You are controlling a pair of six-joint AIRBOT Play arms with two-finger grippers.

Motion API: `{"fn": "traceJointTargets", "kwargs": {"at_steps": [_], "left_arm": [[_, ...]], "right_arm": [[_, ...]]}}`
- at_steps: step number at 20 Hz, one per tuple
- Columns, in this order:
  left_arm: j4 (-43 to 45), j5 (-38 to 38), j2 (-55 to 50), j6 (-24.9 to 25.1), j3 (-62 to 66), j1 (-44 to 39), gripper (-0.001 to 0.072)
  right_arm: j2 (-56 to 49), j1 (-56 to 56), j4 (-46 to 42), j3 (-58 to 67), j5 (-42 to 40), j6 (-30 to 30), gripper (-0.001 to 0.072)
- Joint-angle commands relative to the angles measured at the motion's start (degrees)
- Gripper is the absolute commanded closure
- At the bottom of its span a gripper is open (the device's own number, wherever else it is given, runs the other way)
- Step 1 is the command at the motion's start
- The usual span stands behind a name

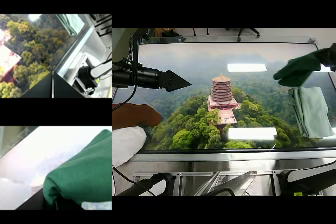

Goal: Fold the shirts.

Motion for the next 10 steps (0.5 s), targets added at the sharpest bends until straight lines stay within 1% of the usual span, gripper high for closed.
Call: {"fn": "traceJointTargets", "kwargs": {"at_steps": [1, 5, 8, 10], "left_arm": [[0.02, -0.26, 0.04, -0.04, -0.02, 0.04, 0.0691], [0.07, -1.33, 0.04, 0.00, -0.02, 0.04, 0.0691], [0.07, -1.51, 0.04, 0.02, -0.02, 0.02, 0.0690], [0.07, -1.53, 0.04, 0.42, -0.02, 0.04, 0.0690]], "right_arm": [[-0.72, -7.06, 0.15, 3.39, 4.52, 1.60, 0.0689], [0.46, -13.09, 0.02, 6.21, 11.39, 3.08, 0.0689], [3.08, -16.94, -5.70, 6.19, 14.95, 4.83, 0.0689], [3.30, -19.37, -7.43, 6.08, 20.57, 7.34, 0.0689]]}}
